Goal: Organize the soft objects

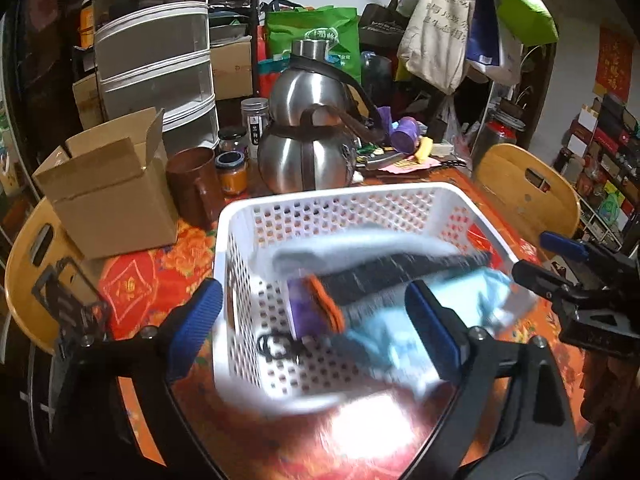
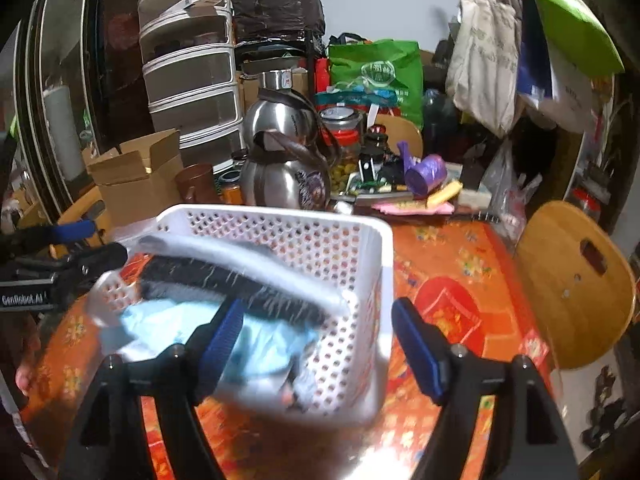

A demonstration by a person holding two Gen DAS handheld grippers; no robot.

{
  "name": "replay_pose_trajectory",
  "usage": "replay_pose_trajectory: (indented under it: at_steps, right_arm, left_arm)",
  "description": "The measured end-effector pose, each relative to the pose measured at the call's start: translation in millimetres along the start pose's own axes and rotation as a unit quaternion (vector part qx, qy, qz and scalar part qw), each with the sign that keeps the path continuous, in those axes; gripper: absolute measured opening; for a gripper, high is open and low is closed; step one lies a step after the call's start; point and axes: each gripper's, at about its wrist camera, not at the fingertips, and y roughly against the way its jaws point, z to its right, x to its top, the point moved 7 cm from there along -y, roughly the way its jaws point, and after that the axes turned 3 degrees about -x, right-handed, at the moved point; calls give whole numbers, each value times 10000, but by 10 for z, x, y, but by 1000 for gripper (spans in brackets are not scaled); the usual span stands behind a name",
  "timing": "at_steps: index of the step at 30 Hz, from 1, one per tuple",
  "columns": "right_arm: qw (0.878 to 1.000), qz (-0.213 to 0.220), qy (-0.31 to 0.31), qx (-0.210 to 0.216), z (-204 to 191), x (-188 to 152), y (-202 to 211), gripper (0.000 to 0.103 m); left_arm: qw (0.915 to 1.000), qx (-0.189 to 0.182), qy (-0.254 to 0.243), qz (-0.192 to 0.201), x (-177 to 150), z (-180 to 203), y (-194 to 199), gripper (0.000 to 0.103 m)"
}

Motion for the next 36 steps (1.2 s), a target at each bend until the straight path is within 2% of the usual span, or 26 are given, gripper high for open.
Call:
replay_pose_trajectory:
  at_steps: [2, 5, 7, 9, 15, 19, 23, 26, 30, 36]
  right_arm:
    - [9998, -44, -152, 146, -12, -88, 107, 77]
    - [9989, -1, -270, 376, -62, -282, 384, 83]
    - [9994, 112, -207, 240, -87, -446, 606, 95]
    - [9995, 265, -168, 25, -104, -669, 856, 99]
    - [9955, 394, -662, -544, -131, -1313, 1440, 99]
    - [9958, 316, -777, -376, -250, -1632, 1797, 99]
    - [9956, 477, -649, -480, -369, -1714, 2147, 99]
    - [9962, 583, -450, -468, -501, -1716, 2291, 99]
    - [9964, 615, -282, -513, -607, -1687, 2320, 99]
    - [9972, 526, -393, -359, -613, -1699, 2257, 99]
  left_arm:
    - [9999, 48, -19, 114, -140, 8, 202, 103]
    - [9996, 136, 111, 203, -426, -36, 543, 103]
    - [9991, 266, 266, 189, -665, -95, 778, 103]
    - [9985, 298, 324, 337, -922, -107, 1072, 103]
    - [9970, 389, 302, 599, -1642, 46, 1777, 103]
    - [9961, 351, 239, 779, -1960, 227, 2173, 103]
    - [9974, 211, 225, 646, -2070, 374, 2314, 103]
    - [9974, 272, 174, 647, -2080, 481, 2373, 103]
    - [9978, 236, 186, 588, -2069, 552, 2338, 103]
    - [9980, 223, 294, 517, -1984, 493, 2188, 103]
